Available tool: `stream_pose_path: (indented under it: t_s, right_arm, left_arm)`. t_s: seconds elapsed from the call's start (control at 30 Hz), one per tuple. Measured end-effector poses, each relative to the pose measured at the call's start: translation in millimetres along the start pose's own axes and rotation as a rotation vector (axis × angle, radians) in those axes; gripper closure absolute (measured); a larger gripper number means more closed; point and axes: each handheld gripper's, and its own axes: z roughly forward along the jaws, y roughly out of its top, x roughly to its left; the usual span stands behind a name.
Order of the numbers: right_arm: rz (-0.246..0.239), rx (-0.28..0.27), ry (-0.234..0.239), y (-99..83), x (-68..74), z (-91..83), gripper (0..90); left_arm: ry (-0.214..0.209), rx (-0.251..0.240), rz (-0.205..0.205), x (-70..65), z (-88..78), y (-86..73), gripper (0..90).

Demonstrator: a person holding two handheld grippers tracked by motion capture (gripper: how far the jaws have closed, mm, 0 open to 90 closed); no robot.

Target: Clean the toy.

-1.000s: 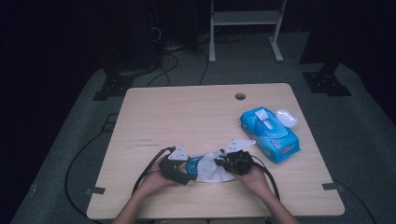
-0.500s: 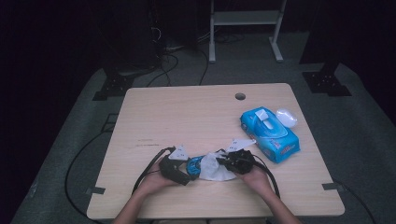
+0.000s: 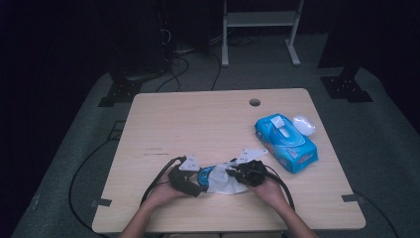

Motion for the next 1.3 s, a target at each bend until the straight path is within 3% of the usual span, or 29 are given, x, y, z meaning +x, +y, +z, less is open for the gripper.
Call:
stream_pose_path:
  t_s: [0.1,0.13,0.2,0.3,0.4,0.5,0.6,0.67,0.87,1.03,1.13,1.3]
  right_arm:
    - [-0.019,-0.019,0.028,2.8,8.1,3.7,82.2]
    - [-0.051,-0.025,0.053,5.7,15.9,8.9,82.2]
    - [-0.069,-0.013,0.070,8.2,21.3,12.5,82.2]
    - [-0.076,-0.008,0.069,8.8,20.9,12.3,82.3]
    - [-0.073,0.002,0.014,7.2,12.6,5.5,82.2]
    - [-0.040,0.012,-0.026,1.6,2.8,-1.2,82.3]
    - [-0.027,0.006,-0.019,-0.2,2.1,-1.6,82.3]
    - [-0.045,-0.019,0.028,3.6,11.6,4.7,82.2]
    - [-0.087,-0.006,0.052,8.1,19.4,9.6,82.2]
    - [-0.033,0.014,-0.015,0.4,-1.2,-1.5,82.2]
    - [-0.032,0.015,-0.022,-0.4,-2.3,-2.4,82.2]
    - [-0.082,0.019,-0.029,5.2,7.6,2.0,82.1]
  left_arm:
    - [0.001,0.007,-0.005,-1.0,0.2,1.0,25.1]
    - [0.000,0.004,-0.008,-1.1,0.3,0.9,25.1]
    - [-0.001,0.004,-0.008,-0.9,0.2,0.7,25.1]
    - [-0.002,0.002,-0.008,-0.8,0.1,0.5,25.1]
    - [-0.002,0.004,-0.003,-0.4,-0.6,0.2,25.1]
    - [-0.003,0.002,-0.002,-0.1,-0.3,0.2,25.1]
    - [-0.003,0.002,-0.002,-0.2,0.0,0.3,25.1]
    - [-0.004,0.001,-0.005,-0.4,0.1,0.2,25.1]
    - [-0.003,0.000,-0.008,-0.8,0.1,0.2,25.1]
    - [-0.006,0.000,-0.004,-0.1,-0.4,-0.1,25.1]
    - [-0.007,0.002,-0.006,-0.4,-0.6,0.1,25.0]
    - [-0.015,0.003,-0.015,-0.8,-1.8,-0.4,24.9]
